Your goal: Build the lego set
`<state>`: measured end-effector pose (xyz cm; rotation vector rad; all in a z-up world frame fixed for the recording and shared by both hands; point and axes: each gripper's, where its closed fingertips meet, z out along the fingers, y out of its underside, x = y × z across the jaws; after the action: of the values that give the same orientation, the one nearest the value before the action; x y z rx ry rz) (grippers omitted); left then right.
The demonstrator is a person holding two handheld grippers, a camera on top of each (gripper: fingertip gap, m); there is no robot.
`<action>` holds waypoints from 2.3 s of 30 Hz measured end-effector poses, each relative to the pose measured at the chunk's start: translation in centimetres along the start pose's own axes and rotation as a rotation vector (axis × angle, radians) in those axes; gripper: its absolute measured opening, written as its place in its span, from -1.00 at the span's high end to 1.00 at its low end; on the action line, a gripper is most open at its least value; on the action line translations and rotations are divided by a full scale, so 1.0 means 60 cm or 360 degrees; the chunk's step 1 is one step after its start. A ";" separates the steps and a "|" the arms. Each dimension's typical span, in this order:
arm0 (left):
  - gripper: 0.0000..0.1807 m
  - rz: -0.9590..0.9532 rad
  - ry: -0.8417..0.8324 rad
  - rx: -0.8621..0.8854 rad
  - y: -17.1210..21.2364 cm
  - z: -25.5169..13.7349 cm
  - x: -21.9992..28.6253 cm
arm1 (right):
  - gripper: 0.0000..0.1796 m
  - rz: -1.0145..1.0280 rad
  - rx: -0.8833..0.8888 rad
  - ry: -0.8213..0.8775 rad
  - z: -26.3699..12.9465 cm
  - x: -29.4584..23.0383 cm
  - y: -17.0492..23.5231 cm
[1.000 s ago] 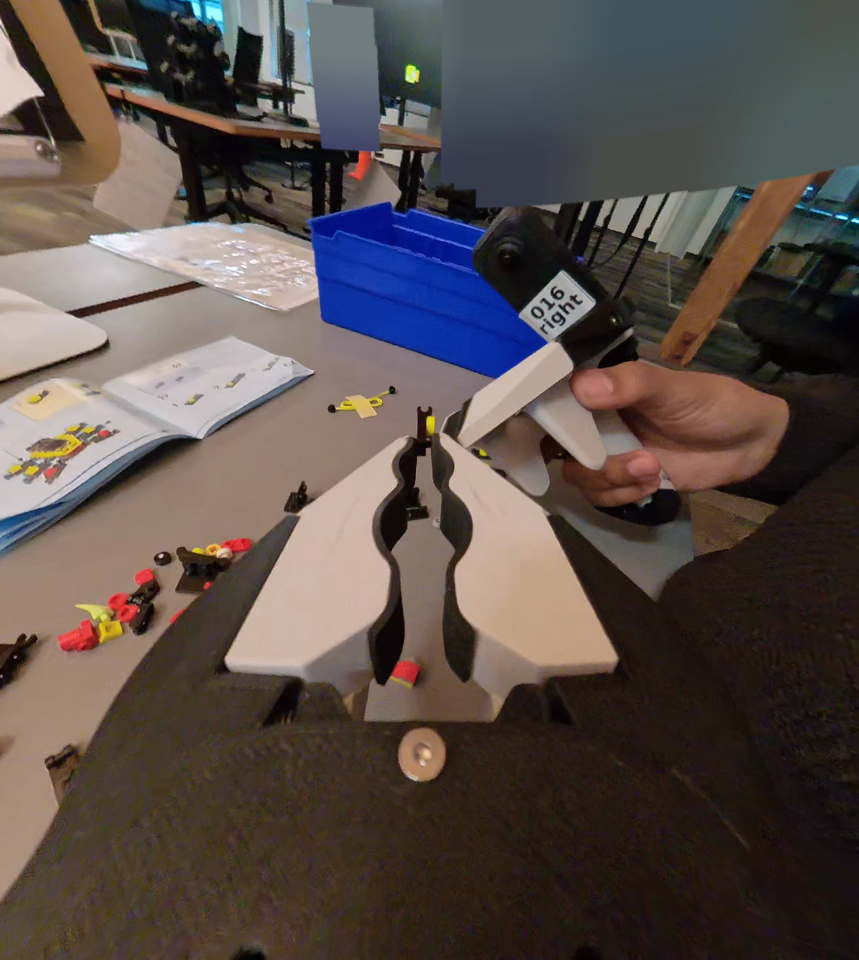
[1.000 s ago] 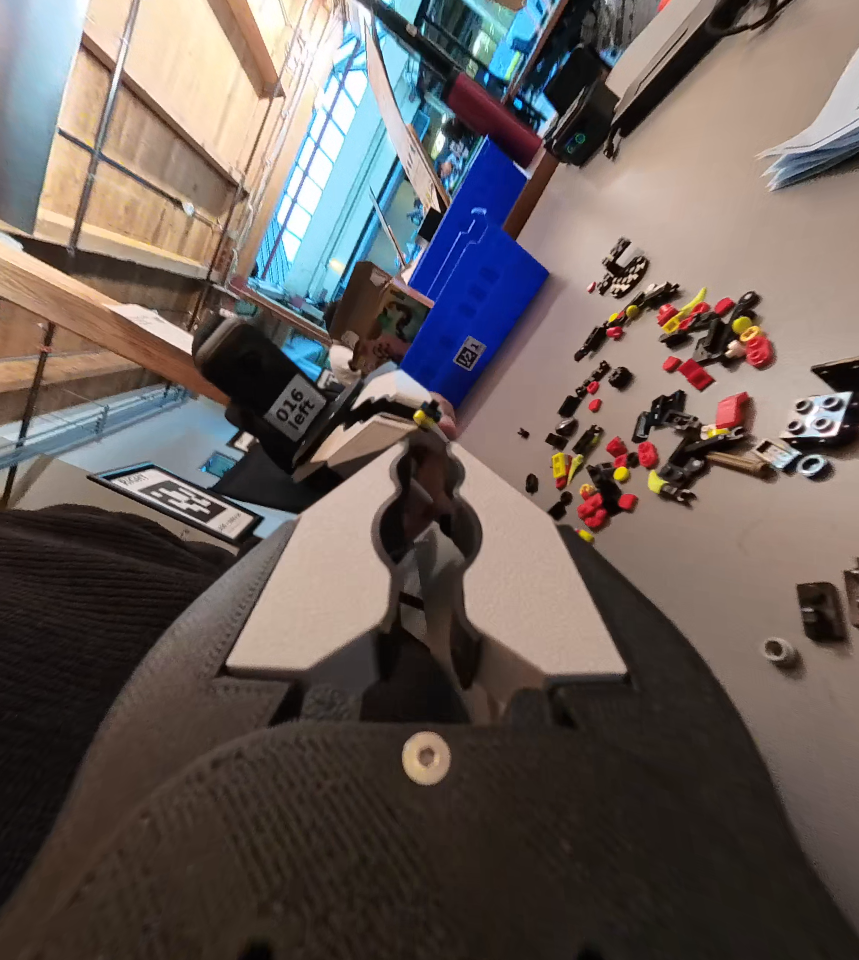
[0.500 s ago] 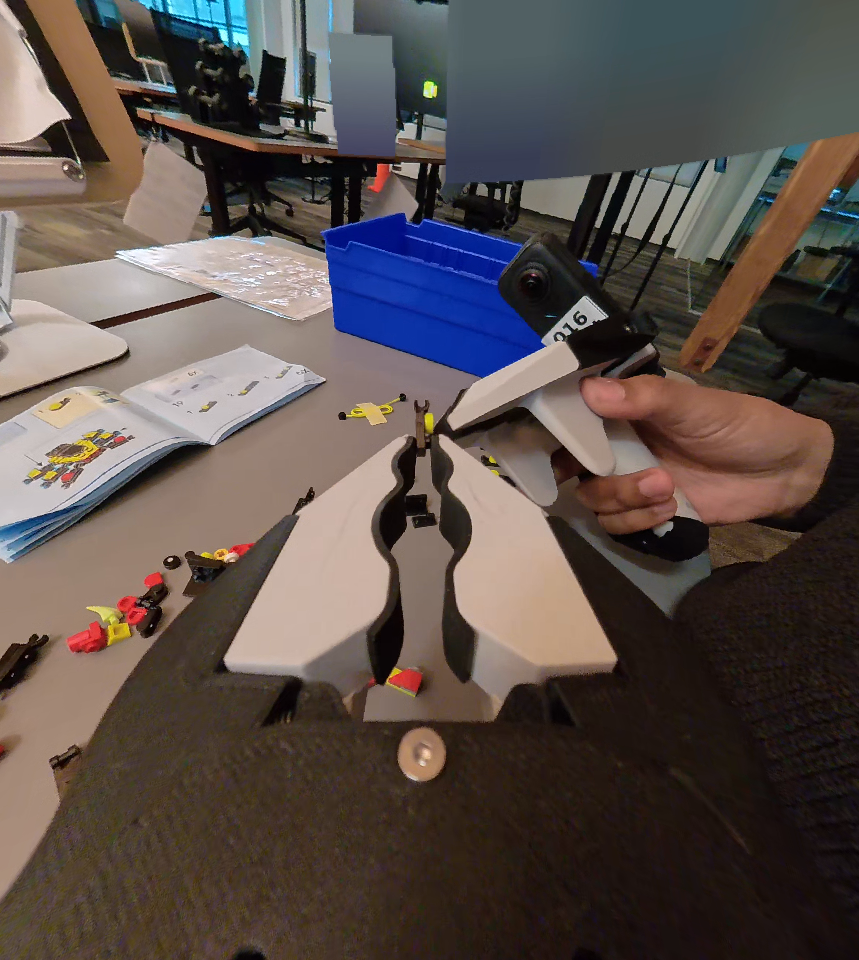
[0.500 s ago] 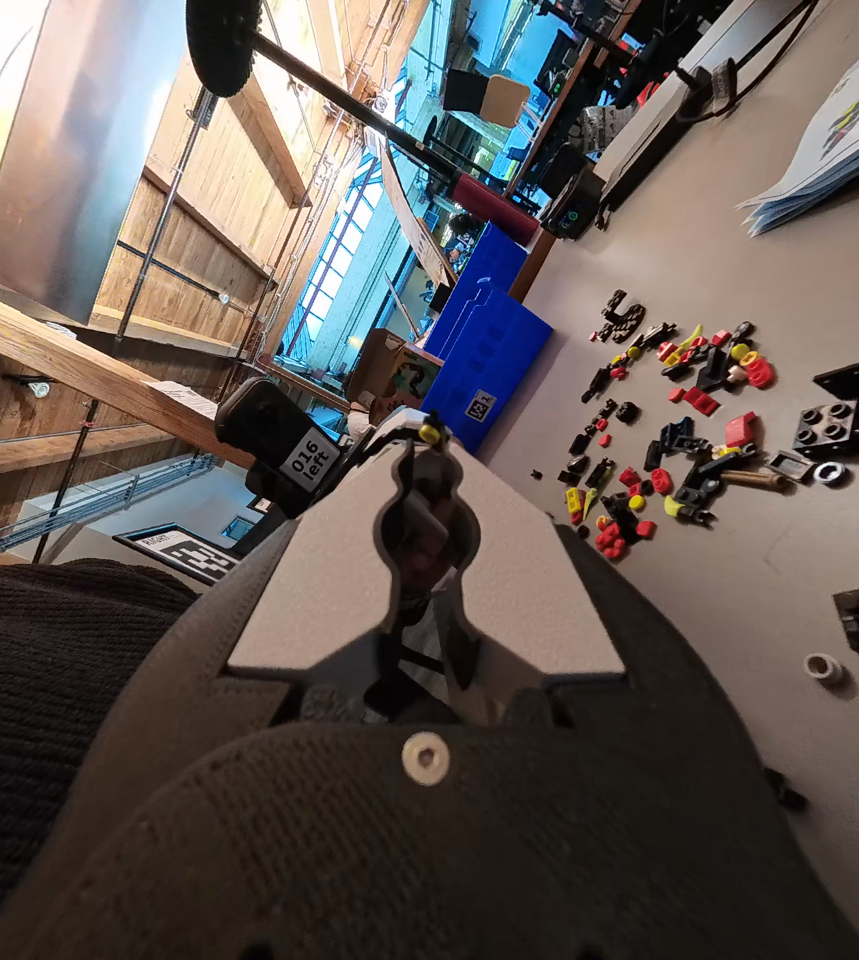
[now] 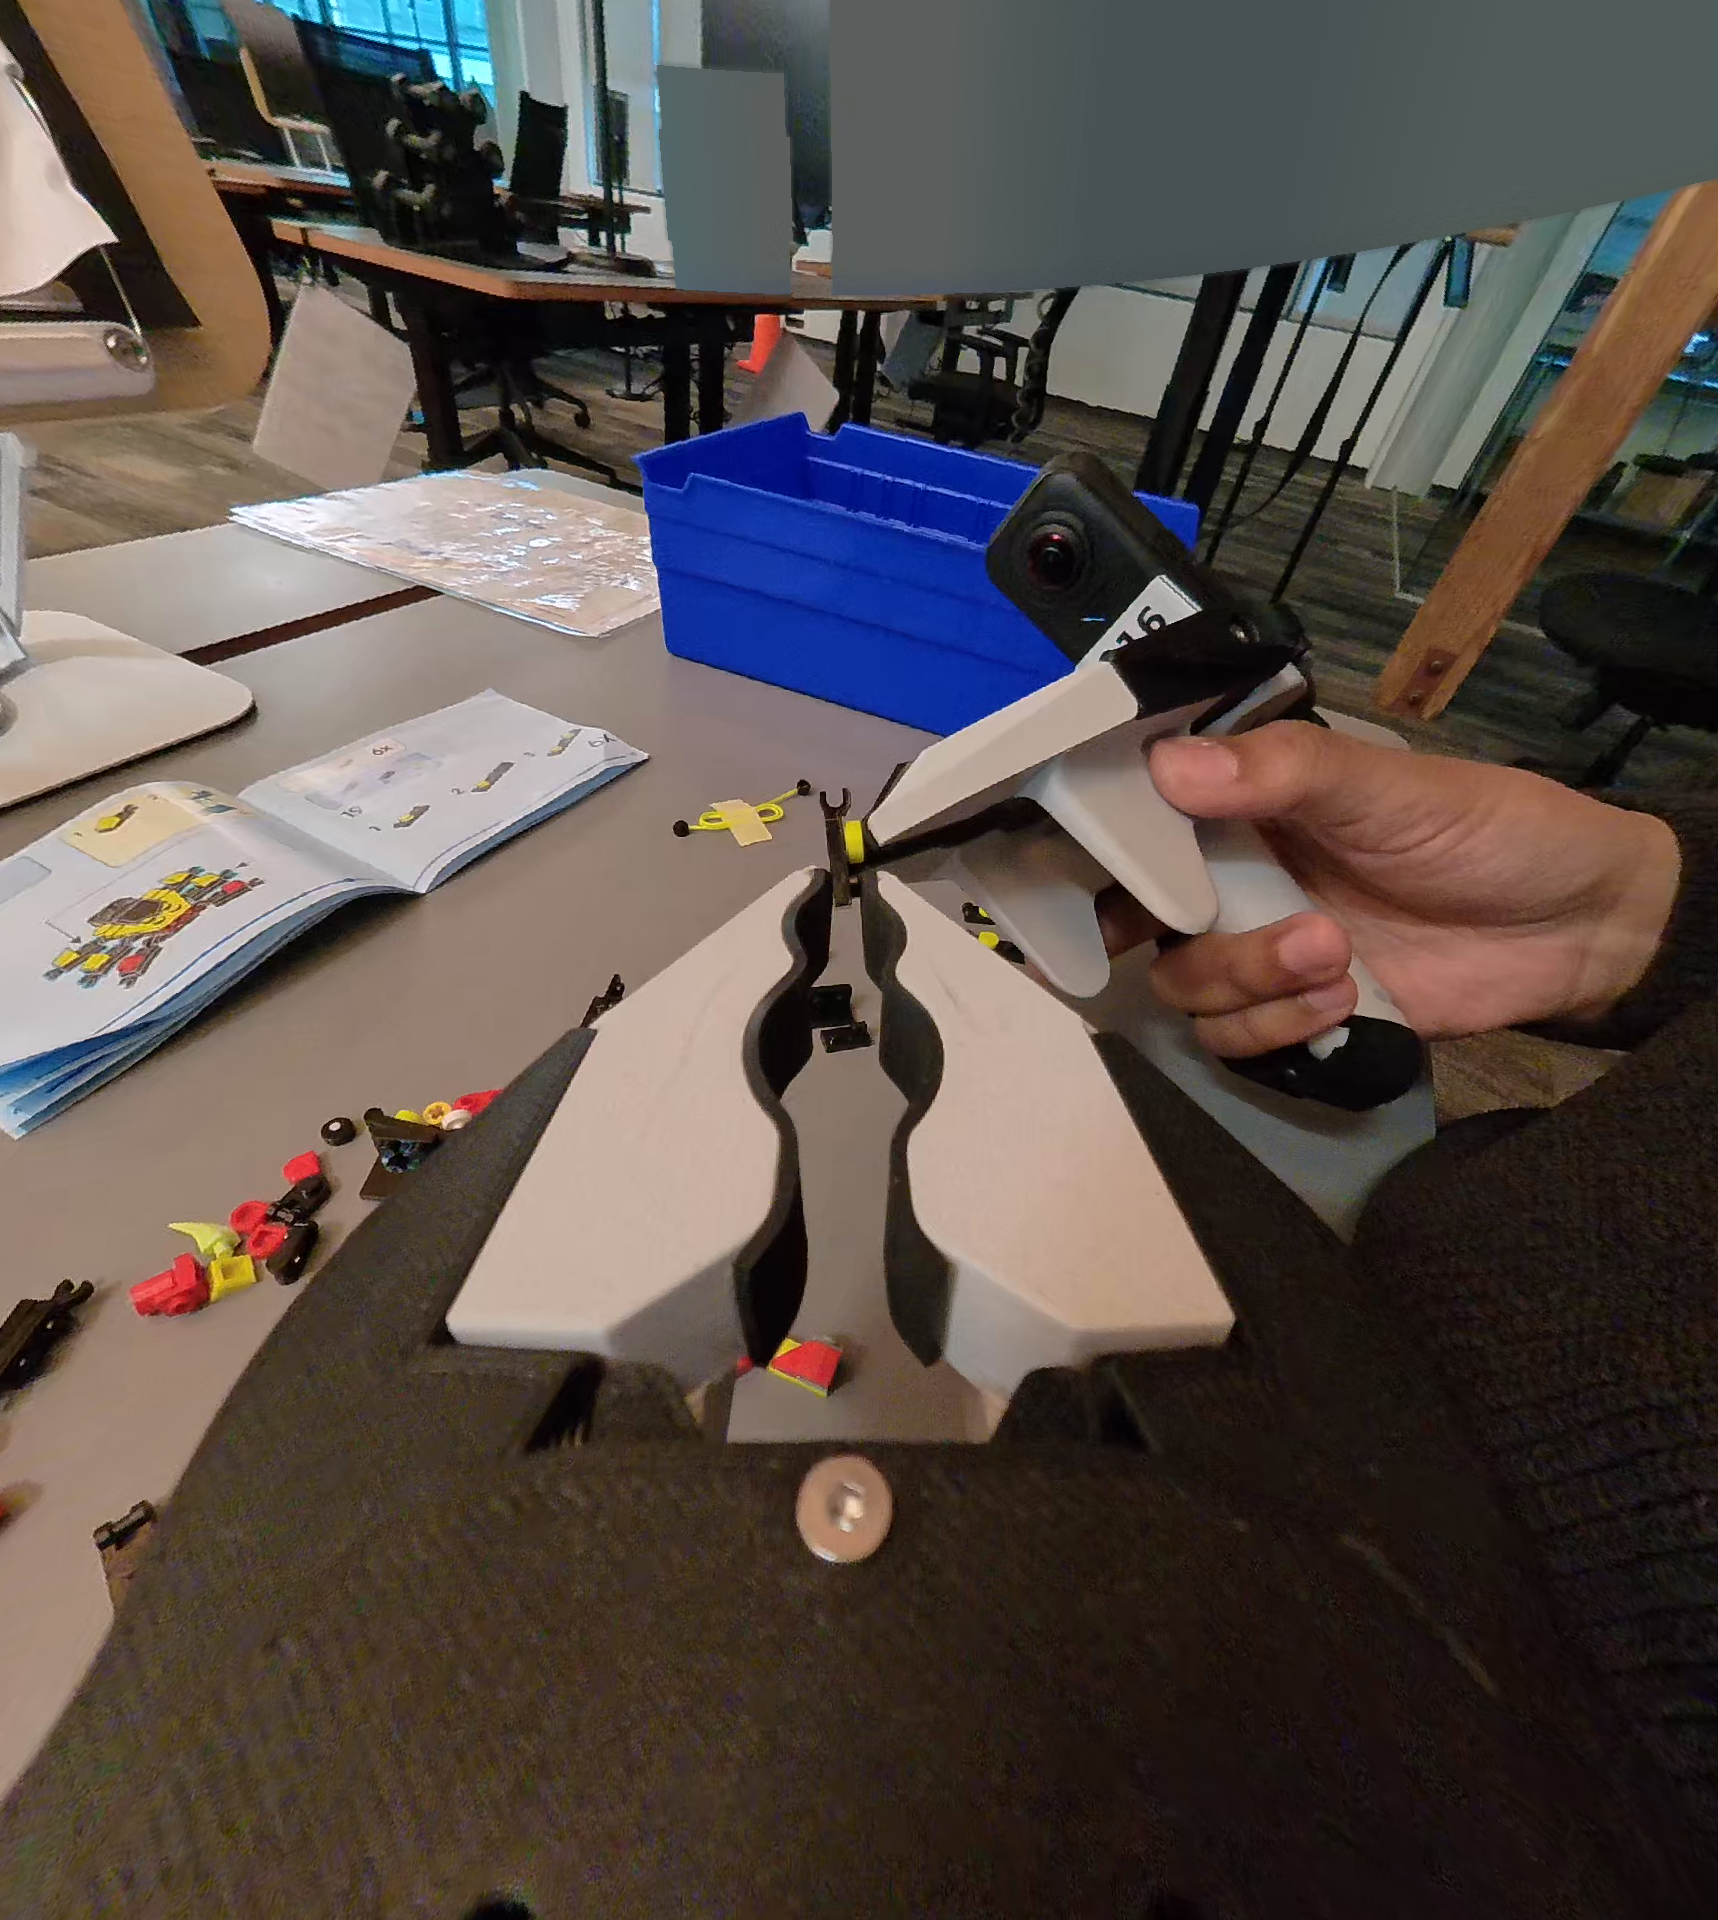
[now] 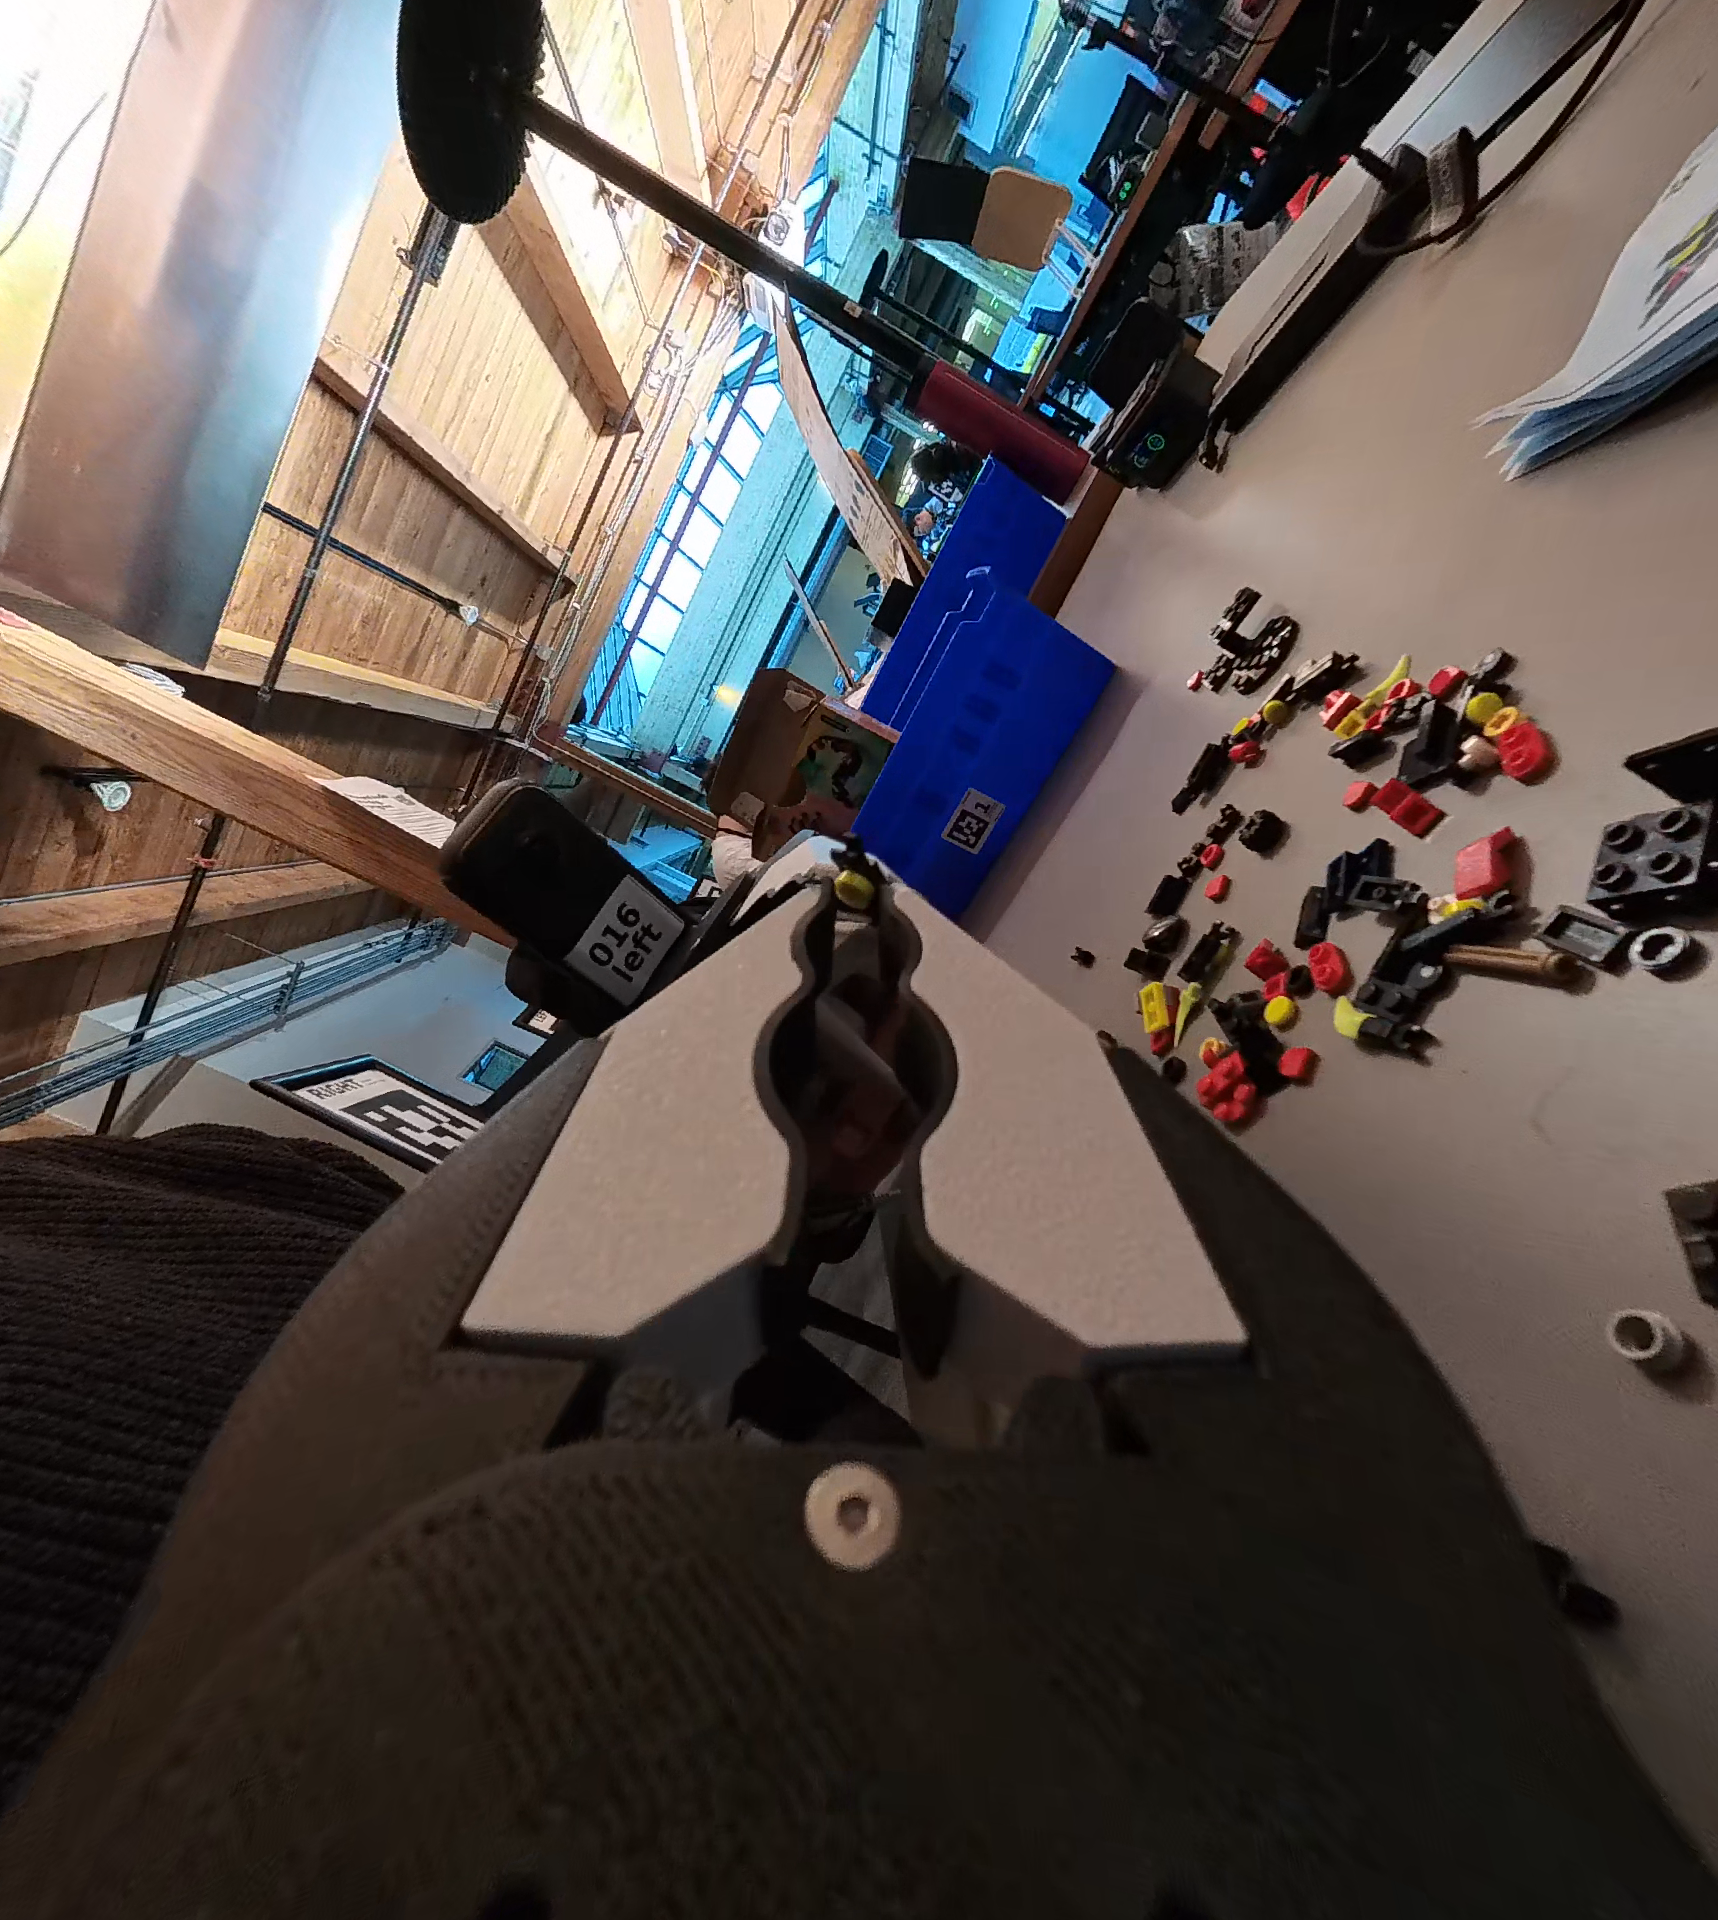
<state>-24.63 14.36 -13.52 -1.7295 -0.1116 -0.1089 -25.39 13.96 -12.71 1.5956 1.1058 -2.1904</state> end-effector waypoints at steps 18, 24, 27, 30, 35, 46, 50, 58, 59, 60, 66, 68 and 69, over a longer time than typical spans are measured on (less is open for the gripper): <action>0.96 0.0047 0.0014 -0.0028 0.005 0.003 0.007 | 0.96 -0.0008 -0.0009 0.0002 -0.003 0.003 -0.003; 0.97 0.0035 0.0012 -0.0033 0.006 0.004 0.006 | 0.95 -0.0020 -0.0016 0.0006 -0.003 0.004 -0.003; 0.98 0.0030 0.0008 -0.0033 0.006 0.003 0.004 | 0.94 -0.0028 -0.0024 0.0007 -0.003 0.004 -0.002; 0.98 0.0034 0.0009 -0.0030 0.005 0.003 0.005 | 0.93 -0.0027 -0.0027 0.0008 -0.003 0.004 -0.002; 0.97 0.0030 0.0015 -0.0031 0.005 0.003 0.006 | 0.90 -0.0088 -0.0032 0.0043 -0.003 0.006 -0.002; 0.99 -0.0056 -0.0032 -0.0056 0.010 0.005 -0.005 | 0.86 -0.0659 -0.0180 0.0337 -0.002 0.007 -0.002; 0.99 -0.0069 -0.0022 -0.0062 0.011 0.007 -0.002 | 0.85 -0.0676 -0.0193 0.0349 0.000 0.008 0.001; 0.92 -0.0017 0.0030 -0.0078 0.015 0.012 0.015 | 0.92 -0.0702 -0.0223 0.0406 -0.019 0.010 -0.012; 0.90 -0.0024 0.0028 -0.0080 0.015 0.012 0.014 | 0.91 -0.0713 -0.0205 0.0452 -0.038 0.010 -0.029; 0.90 -0.0033 0.0023 -0.0078 0.014 0.011 0.012 | 0.92 -0.0735 -0.0167 0.0518 -0.067 0.009 -0.054; 0.87 -0.0092 0.0020 -0.0085 0.016 0.008 0.001 | 0.92 -0.0769 -0.0396 0.1265 -0.299 0.040 -0.112; 0.87 -0.0123 0.0040 -0.0093 0.017 0.009 0.002 | 0.92 -0.0726 -0.0733 0.1512 -0.348 0.073 -0.063; 0.87 -0.0133 0.0048 -0.0092 0.017 0.010 0.003 | 0.92 -0.0703 -0.0884 0.1585 -0.363 0.090 -0.036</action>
<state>-24.31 14.77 -14.59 -1.7806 -0.1596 -0.2012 -12.88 31.53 -19.36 2.3050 2.2318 -0.9410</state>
